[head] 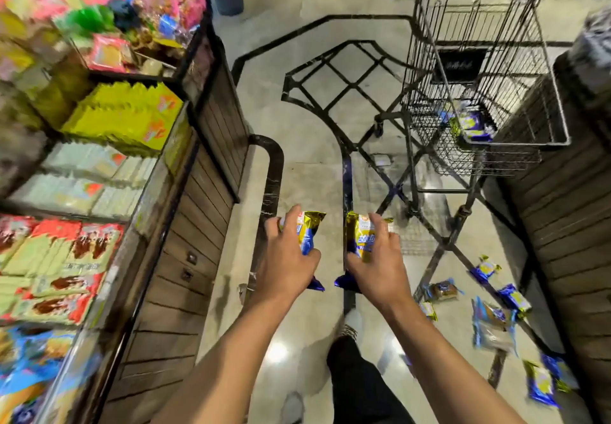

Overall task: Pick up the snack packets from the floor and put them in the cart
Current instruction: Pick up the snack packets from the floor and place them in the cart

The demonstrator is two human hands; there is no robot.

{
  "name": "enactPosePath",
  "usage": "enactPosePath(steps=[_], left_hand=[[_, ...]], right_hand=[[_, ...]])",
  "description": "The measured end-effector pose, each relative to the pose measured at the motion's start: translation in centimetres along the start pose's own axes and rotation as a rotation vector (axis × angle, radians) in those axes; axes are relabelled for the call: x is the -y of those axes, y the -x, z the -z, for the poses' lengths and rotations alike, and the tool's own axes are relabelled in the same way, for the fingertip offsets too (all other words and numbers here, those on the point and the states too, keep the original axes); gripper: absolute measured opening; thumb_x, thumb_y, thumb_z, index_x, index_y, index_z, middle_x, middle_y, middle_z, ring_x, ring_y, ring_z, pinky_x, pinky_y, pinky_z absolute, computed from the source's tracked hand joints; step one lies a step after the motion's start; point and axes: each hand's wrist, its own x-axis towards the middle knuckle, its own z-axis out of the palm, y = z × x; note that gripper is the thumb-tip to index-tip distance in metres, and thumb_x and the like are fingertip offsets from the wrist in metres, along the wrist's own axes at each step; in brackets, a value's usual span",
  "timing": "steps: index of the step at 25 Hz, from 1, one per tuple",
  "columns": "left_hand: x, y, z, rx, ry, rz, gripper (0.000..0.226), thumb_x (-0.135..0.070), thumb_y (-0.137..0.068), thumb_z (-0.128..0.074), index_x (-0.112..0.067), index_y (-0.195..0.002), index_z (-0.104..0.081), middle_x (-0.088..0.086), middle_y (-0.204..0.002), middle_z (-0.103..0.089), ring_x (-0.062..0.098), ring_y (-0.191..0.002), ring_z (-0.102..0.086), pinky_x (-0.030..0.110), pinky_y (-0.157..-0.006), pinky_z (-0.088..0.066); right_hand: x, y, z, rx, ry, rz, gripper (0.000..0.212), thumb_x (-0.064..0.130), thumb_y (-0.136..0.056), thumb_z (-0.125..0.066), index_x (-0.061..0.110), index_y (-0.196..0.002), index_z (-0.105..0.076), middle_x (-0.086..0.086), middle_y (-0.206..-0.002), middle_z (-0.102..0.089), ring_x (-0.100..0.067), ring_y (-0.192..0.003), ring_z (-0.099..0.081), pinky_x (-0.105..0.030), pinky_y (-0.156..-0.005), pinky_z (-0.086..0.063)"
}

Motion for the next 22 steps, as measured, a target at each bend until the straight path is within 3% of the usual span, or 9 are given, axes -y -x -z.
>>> enactPosePath(steps=[5, 11, 22], left_hand=[[-6.3, -9.3, -2.9, 0.030, -0.010, -0.014, 0.080, -0.024, -0.078, -0.068, -0.046, -0.142, -0.024, -0.004, -0.133, -0.032, 0.023, -0.100, -0.060, 0.041, -0.083, -0.055], [-13.7, -18.3, -6.2, 0.063, -0.020, -0.067, 0.081, -0.022, -0.080, -0.070, -0.041, -0.146, -0.027, -0.003, -0.134, -0.032, 0.021, -0.102, -0.059, 0.041, -0.086, -0.055], [-21.2, -35.1, -13.5, 0.253, -0.030, -0.210, 0.081, -0.027, -0.080, -0.070, -0.046, -0.142, -0.023, -0.003, -0.133, -0.033, 0.024, -0.099, -0.062, 0.043, -0.082, -0.057]], right_hand=[[0.0, -10.8, 3.3, -0.002, -0.029, -0.012, 0.084, 0.019, -0.083, -0.068, 0.032, -0.153, -0.022, -0.007, -0.135, -0.036, -0.026, -0.112, -0.052, -0.029, -0.085, -0.038], [0.3, -20.7, 8.3, -0.027, 0.014, 0.003, 0.085, 0.019, -0.081, -0.068, 0.032, -0.152, -0.023, -0.007, -0.129, -0.038, -0.018, -0.090, -0.046, -0.029, -0.078, -0.038], [-0.8, -36.3, 12.3, -0.184, 0.029, -0.153, 0.080, 0.023, -0.080, -0.067, 0.035, -0.147, -0.026, -0.009, -0.118, -0.045, -0.016, -0.082, -0.046, -0.032, -0.070, -0.039]])
